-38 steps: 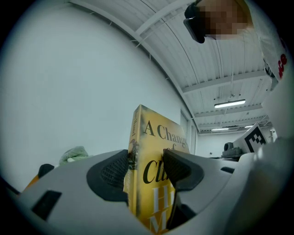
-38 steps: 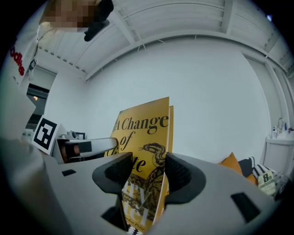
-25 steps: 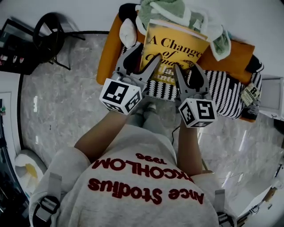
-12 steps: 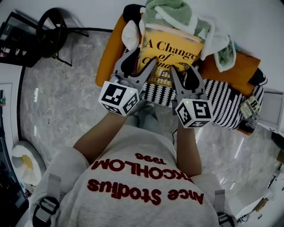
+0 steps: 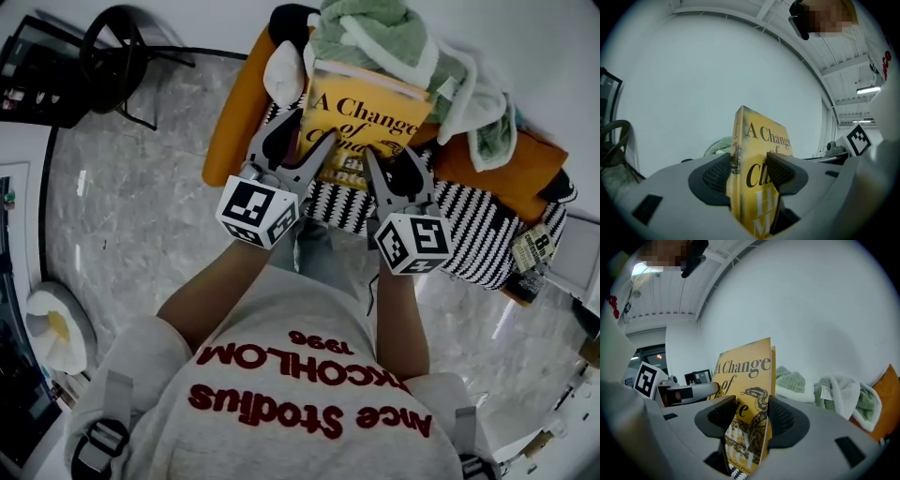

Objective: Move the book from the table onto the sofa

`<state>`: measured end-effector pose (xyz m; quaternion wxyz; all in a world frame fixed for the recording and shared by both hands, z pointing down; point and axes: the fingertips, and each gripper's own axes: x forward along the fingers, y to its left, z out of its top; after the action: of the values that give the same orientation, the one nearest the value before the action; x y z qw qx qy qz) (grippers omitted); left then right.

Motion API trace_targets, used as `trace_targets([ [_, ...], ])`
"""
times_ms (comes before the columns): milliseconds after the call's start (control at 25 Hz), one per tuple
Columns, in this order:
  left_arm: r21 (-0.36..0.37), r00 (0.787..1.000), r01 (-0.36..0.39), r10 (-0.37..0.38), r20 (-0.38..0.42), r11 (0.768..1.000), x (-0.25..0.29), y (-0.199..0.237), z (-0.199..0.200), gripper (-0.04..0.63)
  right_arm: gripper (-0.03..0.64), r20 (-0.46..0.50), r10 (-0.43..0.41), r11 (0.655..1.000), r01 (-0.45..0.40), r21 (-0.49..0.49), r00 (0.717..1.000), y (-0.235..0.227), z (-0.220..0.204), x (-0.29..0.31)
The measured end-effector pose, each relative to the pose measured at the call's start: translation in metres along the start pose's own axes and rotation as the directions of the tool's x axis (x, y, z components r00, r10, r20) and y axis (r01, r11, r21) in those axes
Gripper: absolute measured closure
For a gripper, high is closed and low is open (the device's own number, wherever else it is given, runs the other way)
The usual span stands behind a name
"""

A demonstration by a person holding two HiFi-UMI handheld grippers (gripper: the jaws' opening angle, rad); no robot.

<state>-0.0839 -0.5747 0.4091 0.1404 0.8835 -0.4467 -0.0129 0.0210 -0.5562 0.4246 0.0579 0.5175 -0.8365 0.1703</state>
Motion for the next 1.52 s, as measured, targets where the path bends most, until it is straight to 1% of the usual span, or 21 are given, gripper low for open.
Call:
trace_targets([
  [160, -0.015, 0.998, -0.001, 0.000, -0.055, 1.000, 0.030, 0.040, -0.021, 0.356, 0.382, -0.044, -0.010, 0.999, 0.012, 0.035, 0.999, -0.015, -0.019, 0.048],
  [240, -0.016, 0.994, 0.014, -0.016, -0.108, 1.000, 0.042, 0.057, -0.041, 0.356, 0.382, -0.069, -0.030, 0.997, 0.034, 0.072, 0.997, -0.021, -0.040, 0.067],
  [400, -0.040, 0.978, 0.032, -0.039, -0.203, 0.999, 0.067, 0.095, -0.088, 0.356, 0.382, -0.132, -0.058, 0.987, 0.077, 0.144, 0.990, -0.035, -0.088, 0.107],
  [600, -0.092, 0.948, 0.026, -0.054, -0.314, 0.995, 0.091, 0.136, -0.157, 0.356, 0.382, -0.228, -0.075, 0.973, 0.121, 0.196, 0.971, -0.053, -0.154, 0.150],
  [720, -0.120, 0.924, 0.009, -0.054, -0.379, 0.993, 0.102, 0.156, -0.204, 0.356, 0.382, -0.287, -0.073, 0.965, 0.141, 0.224, 0.955, -0.065, -0.199, 0.172],
  [880, -0.148, 0.880, -0.015, -0.058, -0.471, 0.989, 0.115, 0.181, -0.273, 0.356, 0.382, -0.367, -0.056, 0.943, 0.170, 0.286, 0.928, -0.081, -0.266, 0.198],
  [960, -0.161, 0.857, -0.022, -0.064, -0.512, 0.987, 0.122, 0.192, -0.307, 0.356, 0.382, -0.405, -0.050, 0.926, 0.194, 0.323, 0.913, -0.089, -0.299, 0.208],
  [1040, -0.179, 0.828, -0.034, -0.073, -0.556, 0.983, 0.127, 0.203, -0.341, 0.356, 0.382, -0.443, -0.043, 0.912, 0.216, 0.348, 0.895, -0.096, -0.332, 0.219],
  [1160, -0.205, 0.786, -0.059, -0.081, -0.613, 0.977, 0.130, 0.217, -0.390, 0.356, 0.383, -0.497, -0.029, 0.900, 0.239, 0.364, 0.867, -0.104, -0.379, 0.232],
  [1240, -0.214, 0.764, -0.072, -0.084, -0.640, 0.974, 0.130, 0.226, -0.419, 0.354, 0.383, -0.526, -0.018, 0.894, 0.249, 0.372, 0.850, -0.107, -0.406, 0.239],
  [1360, -0.218, 0.741, -0.086, -0.084, -0.666, 0.972, 0.131, 0.233, -0.451, 0.356, 0.383, -0.552, -0.010, 0.887, 0.262, 0.380, 0.834, -0.113, -0.438, 0.246],
  [1440, -0.227, 0.737, -0.093, -0.086, -0.670, 0.970, 0.133, 0.236, -0.466, 0.356, 0.382, -0.556, -0.017, 0.883, 0.273, 0.382, 0.831, -0.116, -0.450, 0.248],
  [1520, -0.236, 0.738, -0.094, -0.092, -0.668, 0.967, 0.135, 0.238, -0.476, 0.354, 0.382, -0.551, -0.027, 0.874, 0.286, 0.392, 0.834, -0.119, -0.458, 0.249],
])
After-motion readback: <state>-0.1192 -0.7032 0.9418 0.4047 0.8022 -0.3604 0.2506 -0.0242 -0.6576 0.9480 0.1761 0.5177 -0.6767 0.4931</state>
